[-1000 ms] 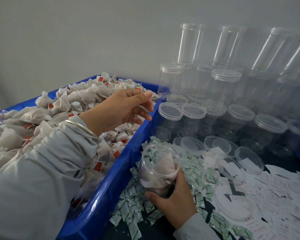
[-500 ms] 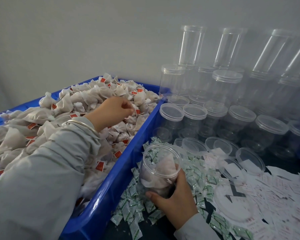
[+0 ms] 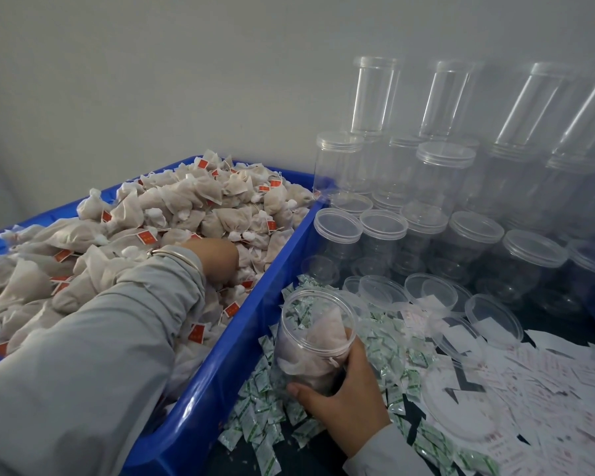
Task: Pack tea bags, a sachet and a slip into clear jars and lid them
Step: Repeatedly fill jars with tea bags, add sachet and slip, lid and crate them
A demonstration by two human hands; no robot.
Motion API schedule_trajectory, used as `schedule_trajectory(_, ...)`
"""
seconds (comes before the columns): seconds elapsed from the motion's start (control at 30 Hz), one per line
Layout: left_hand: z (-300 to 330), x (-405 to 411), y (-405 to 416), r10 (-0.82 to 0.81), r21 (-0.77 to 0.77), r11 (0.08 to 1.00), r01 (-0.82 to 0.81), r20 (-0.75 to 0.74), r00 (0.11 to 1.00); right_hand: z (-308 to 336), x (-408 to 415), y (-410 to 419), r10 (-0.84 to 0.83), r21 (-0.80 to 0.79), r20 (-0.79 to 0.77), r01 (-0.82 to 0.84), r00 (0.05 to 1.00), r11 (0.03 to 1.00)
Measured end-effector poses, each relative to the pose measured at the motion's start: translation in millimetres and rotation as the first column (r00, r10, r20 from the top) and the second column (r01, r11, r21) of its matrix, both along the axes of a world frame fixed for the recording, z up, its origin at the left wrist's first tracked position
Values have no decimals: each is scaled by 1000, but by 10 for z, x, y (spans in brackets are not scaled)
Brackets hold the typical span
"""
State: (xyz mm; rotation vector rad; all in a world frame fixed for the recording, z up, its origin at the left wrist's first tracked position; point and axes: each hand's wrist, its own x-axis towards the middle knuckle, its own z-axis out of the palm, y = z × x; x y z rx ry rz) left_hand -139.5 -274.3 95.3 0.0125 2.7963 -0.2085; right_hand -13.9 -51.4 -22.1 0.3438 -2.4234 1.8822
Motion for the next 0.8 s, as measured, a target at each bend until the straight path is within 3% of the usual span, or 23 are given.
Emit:
schedule_trajectory(0.1, -9, -33, -28, -6, 39, 999, 7, -25, 1000, 3, -3, 2, 8, -11, 3, -8, 1000, 1000)
schedule_trajectory(0.2, 9, -52, -39, -7, 117, 993, 24, -142, 990, 26, 7, 3, 15, -22, 2, -15, 1000, 1000)
schedule_trajectory(0.4, 135, -76, 2, 174, 508, 861, 33, -356, 918, 53, 32, 15, 16, -24, 8, -16, 1000, 1000)
schedule_trajectory(0.47, 257, 1, 191, 299, 696, 718, 8, -319, 899, 120, 110, 198, 22, -33, 15, -22, 1000, 999)
schedule_trajectory(0.53, 351, 79, 233, 373, 930, 366, -32, -115, 921, 105, 127, 227, 23, -30, 11, -23, 1000, 999)
schedule_trajectory(0.6, 396, 133, 232, 243, 995, 85, -43, 21, 970, 112, 120, 233, 25, -32, 24, -24, 999, 999)
schedule_trajectory(0.67, 418, 169, 234, 103, 998, -43, -50, 54, 993, 110, 120, 242, 25, -25, 18, -25, 1000, 999)
schedule_trajectory(0.8, 459, 222, 269, -107, 975, -203, -92, 71, 992, 111, 115, 256, 28, -42, 19, -28, 999, 999)
